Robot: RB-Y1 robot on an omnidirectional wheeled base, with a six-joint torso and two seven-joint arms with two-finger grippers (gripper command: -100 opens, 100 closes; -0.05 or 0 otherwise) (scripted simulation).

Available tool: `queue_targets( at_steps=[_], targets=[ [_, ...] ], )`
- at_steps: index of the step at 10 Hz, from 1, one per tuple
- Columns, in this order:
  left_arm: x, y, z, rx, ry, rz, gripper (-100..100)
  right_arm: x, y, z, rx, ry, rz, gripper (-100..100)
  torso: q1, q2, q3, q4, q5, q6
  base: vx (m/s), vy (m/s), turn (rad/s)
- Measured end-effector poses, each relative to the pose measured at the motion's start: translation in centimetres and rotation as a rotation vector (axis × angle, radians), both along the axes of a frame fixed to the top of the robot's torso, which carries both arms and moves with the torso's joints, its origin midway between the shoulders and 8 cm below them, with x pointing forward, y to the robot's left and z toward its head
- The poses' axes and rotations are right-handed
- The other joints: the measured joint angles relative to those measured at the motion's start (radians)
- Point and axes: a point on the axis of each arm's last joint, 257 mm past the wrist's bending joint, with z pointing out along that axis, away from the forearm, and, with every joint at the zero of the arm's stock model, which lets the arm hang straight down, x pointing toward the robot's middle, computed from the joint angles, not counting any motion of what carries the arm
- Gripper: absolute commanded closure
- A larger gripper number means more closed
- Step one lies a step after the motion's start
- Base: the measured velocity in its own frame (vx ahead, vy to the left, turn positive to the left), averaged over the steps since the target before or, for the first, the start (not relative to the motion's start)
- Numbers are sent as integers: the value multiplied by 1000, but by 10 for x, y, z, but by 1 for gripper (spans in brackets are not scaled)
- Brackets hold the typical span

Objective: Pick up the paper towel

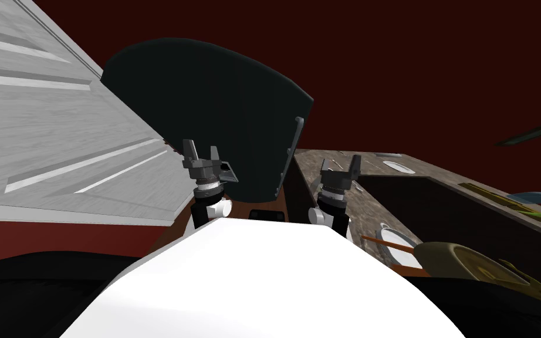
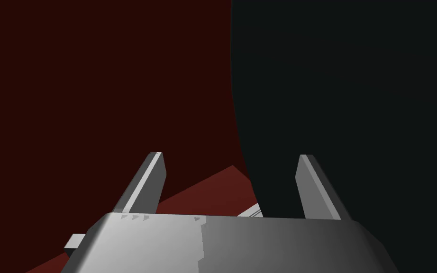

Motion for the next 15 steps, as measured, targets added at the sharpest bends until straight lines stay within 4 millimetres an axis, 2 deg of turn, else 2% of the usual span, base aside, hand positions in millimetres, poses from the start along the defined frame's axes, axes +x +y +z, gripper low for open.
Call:
queue_targets(
  at_steps=[7, 15],
  targets=[
    [0, 0, 0, 0, 0, 0, 0, 26, 31, -31, -203, 130, -18, -100, -1, 2, 1, 0, 0, 0, -32, -12, 11],
    [0, 0, 0, 0, 0, 0, 0, 53, 46, -76, -414, 280, -79, -100, -1, 1, 1, 0, 0, 0, -18, -11, 8]
  ],
)
